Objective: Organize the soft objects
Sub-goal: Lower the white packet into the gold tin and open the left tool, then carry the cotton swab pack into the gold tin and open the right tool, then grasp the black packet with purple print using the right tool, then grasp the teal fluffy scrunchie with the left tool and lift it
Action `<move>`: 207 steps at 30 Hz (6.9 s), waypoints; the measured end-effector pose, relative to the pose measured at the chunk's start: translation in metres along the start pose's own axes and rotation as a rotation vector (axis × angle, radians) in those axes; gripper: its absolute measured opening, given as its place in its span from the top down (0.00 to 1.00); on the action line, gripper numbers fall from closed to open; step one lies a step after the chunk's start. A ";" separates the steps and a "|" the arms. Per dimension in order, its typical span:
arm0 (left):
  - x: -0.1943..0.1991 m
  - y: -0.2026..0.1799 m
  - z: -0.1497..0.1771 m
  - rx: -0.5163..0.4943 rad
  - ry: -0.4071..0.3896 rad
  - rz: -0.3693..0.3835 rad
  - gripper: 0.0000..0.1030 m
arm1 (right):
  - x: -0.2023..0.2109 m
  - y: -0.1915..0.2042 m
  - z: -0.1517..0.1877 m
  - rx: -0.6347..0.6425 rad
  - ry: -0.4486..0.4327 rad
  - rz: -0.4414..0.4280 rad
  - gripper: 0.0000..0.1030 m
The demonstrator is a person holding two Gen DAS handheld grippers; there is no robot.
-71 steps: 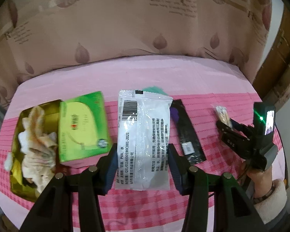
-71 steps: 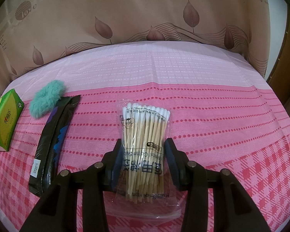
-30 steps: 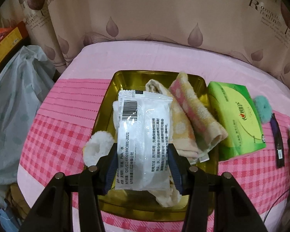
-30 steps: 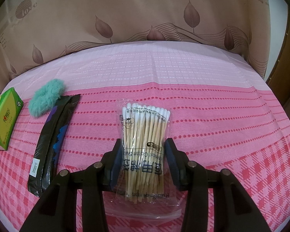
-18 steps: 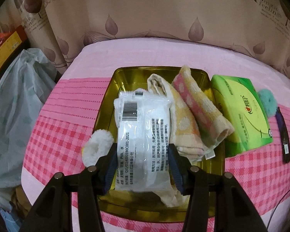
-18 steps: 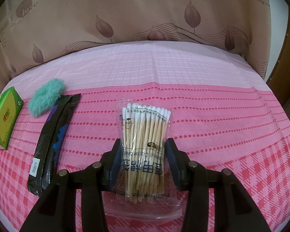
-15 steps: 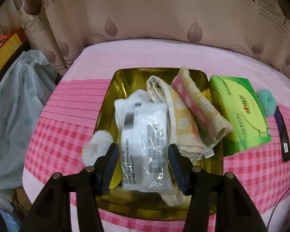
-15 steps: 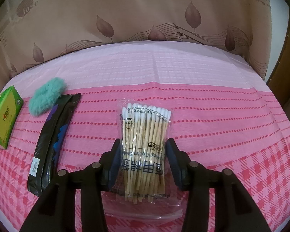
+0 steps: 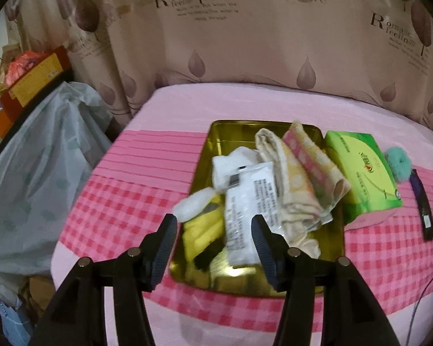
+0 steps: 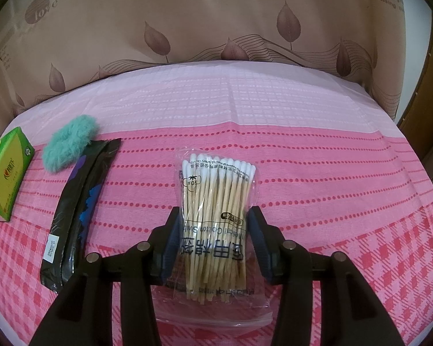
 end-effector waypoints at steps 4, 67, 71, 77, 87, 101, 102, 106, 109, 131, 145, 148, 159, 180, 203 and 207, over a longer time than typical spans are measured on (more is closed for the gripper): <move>0.009 0.010 0.008 -0.017 -0.042 -0.032 0.47 | 0.000 -0.001 0.000 0.008 -0.002 0.008 0.58; -0.010 0.113 0.031 0.400 -0.035 -0.090 0.45 | 0.131 0.391 0.017 0.501 -0.095 -0.470 0.75; -0.011 0.116 0.033 0.420 -0.034 -0.086 0.45 | 0.123 0.415 0.027 0.535 -0.072 -0.477 0.75; -0.010 0.117 0.033 0.426 -0.038 -0.080 0.45 | 0.096 0.428 0.029 0.547 -0.050 -0.433 0.75; -0.010 0.112 0.030 0.410 -0.044 -0.078 0.45 | 0.070 0.443 0.016 0.550 -0.057 -0.381 0.74; -0.011 0.109 0.028 0.401 -0.049 -0.070 0.45 | 0.082 0.441 0.020 0.546 -0.052 -0.405 0.52; -0.011 0.108 0.028 0.399 -0.048 -0.069 0.45 | 0.085 0.440 0.020 0.544 -0.052 -0.410 0.51; -0.010 0.106 0.028 0.391 -0.047 -0.067 0.45 | 0.103 0.436 0.021 0.549 -0.068 -0.432 0.38; -0.009 0.105 0.027 0.379 -0.052 -0.071 0.45 | 0.115 0.434 0.022 0.552 -0.080 -0.452 0.38; 0.001 0.079 0.024 0.263 -0.088 -0.062 0.45 | 0.084 0.193 0.000 0.299 -0.088 -0.134 0.37; 0.002 0.048 0.022 0.146 -0.107 -0.028 0.45 | 0.007 0.116 0.010 0.132 0.032 -0.063 0.41; 0.006 0.035 0.021 0.099 -0.117 -0.023 0.45 | 0.001 0.115 0.006 0.121 0.026 -0.069 0.44; 0.025 -0.070 0.015 -0.023 -0.107 0.162 0.45 | 0.003 0.107 0.000 0.123 0.002 -0.064 0.65; 0.019 -0.288 -0.031 -0.244 -0.037 0.432 0.45 | 0.005 -0.011 0.003 0.012 0.000 0.053 0.64; -0.102 -0.370 -0.073 -0.161 0.177 0.380 0.42 | 0.003 0.003 -0.003 0.004 0.002 0.030 0.60; -0.105 -0.371 -0.076 -0.166 0.169 0.370 0.42 | 0.004 0.005 -0.004 0.002 0.002 0.028 0.60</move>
Point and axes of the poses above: each gripper's, at about its wrist camera, not at the fingertips, and x roughly against the way its jaws point, y to its left, z to its underside, the point moved 8 cm from there along -x, roughly the way its jaws point
